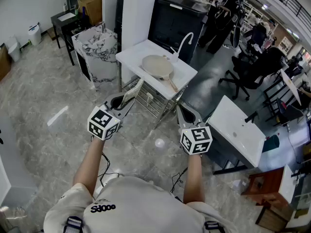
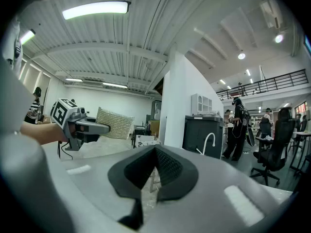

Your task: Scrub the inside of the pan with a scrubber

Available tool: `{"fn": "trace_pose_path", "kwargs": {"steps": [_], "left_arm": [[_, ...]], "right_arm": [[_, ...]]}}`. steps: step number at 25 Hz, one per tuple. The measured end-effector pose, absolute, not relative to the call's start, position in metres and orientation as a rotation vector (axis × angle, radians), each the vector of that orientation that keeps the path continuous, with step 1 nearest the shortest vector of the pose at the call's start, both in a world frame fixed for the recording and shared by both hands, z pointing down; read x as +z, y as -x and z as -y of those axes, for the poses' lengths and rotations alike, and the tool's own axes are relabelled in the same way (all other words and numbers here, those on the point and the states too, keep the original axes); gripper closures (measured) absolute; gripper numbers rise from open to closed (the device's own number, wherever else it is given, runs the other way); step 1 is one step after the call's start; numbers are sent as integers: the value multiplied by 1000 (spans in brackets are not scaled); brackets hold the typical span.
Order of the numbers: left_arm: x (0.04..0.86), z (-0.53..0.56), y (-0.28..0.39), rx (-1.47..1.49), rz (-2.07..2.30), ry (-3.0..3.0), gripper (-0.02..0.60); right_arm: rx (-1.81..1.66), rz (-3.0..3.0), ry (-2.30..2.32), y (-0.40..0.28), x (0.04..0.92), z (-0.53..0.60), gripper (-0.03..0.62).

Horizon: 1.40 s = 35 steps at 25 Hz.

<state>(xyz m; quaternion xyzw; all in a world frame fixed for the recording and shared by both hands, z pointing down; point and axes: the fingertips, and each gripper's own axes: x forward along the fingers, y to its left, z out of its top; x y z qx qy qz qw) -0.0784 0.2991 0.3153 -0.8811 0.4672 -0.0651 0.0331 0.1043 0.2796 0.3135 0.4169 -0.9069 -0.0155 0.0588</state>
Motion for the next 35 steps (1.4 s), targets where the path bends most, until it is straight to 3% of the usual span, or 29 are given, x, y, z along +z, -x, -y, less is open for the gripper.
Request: {"fn": "trace_pose_path", "kwargs": {"steps": [17,35], "left_arm": [[319,-300,95,-205,-1450,2725,512],[331,-312,159,-242,-1383,2778,512]], "right_arm": [[81,2814,-1245,-85,312,-279,585],[143,2819,-1293,-22,321,-308,586]]}}
